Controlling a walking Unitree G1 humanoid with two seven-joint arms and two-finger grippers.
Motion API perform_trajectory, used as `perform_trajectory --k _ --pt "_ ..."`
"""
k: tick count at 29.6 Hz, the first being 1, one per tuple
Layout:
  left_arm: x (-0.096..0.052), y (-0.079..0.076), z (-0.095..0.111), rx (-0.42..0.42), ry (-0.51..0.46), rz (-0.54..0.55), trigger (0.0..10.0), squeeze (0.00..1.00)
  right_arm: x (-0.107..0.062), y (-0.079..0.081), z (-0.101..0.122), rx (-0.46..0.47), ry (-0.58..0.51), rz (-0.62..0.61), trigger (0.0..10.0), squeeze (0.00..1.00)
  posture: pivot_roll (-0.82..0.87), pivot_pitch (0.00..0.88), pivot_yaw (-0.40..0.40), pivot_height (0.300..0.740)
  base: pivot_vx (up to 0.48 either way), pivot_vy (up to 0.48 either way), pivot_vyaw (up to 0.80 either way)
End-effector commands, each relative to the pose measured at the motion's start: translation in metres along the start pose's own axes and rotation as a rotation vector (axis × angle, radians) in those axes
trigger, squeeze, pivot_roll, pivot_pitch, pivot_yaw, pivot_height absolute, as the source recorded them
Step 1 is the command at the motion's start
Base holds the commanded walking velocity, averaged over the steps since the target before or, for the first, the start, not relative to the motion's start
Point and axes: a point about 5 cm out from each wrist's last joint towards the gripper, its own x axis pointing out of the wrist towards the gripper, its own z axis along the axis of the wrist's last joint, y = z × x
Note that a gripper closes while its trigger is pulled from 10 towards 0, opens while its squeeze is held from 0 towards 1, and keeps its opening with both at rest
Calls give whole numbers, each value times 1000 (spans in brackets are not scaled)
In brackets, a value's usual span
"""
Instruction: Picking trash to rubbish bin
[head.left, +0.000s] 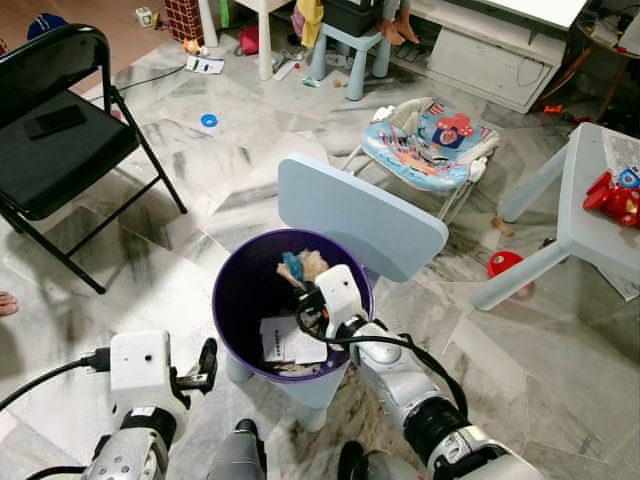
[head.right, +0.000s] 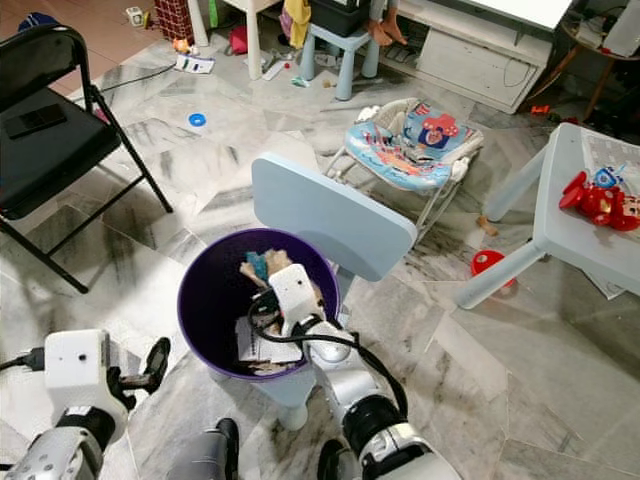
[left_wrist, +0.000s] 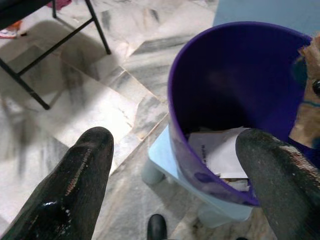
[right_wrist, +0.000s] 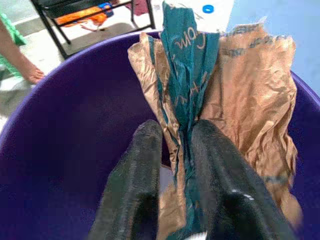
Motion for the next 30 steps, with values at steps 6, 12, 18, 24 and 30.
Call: perform_trajectory --k 6,12,18,24,30 --pt "3 -3 -5 -3 22 -12 10000 0 8 12 4 25 5 24 10000 1000 350 218 -128 740 0 0 0" --pt "6 -2 -4 -2 13 -8 10000 0 9 23 -5 -103 102 123 10000 1000 349 216 -132 740 0 0 0" --pt "17 0 11 -10 -55 11 10000 0 9 -5 32 -56 -104 28 10000 1000 322 206 -128 740 0 0 0" --pt "37 -4 31 -4 -147 -2 10000 0 -9 -60 73 -44 -307 -172 10000 1000 258 185 -111 740 0 0 0" --pt "51 -10 47 -36 -226 -29 10000 0 -45 -104 105 -69 -431 -329 10000 1000 175 162 -79 740 0 0 0"
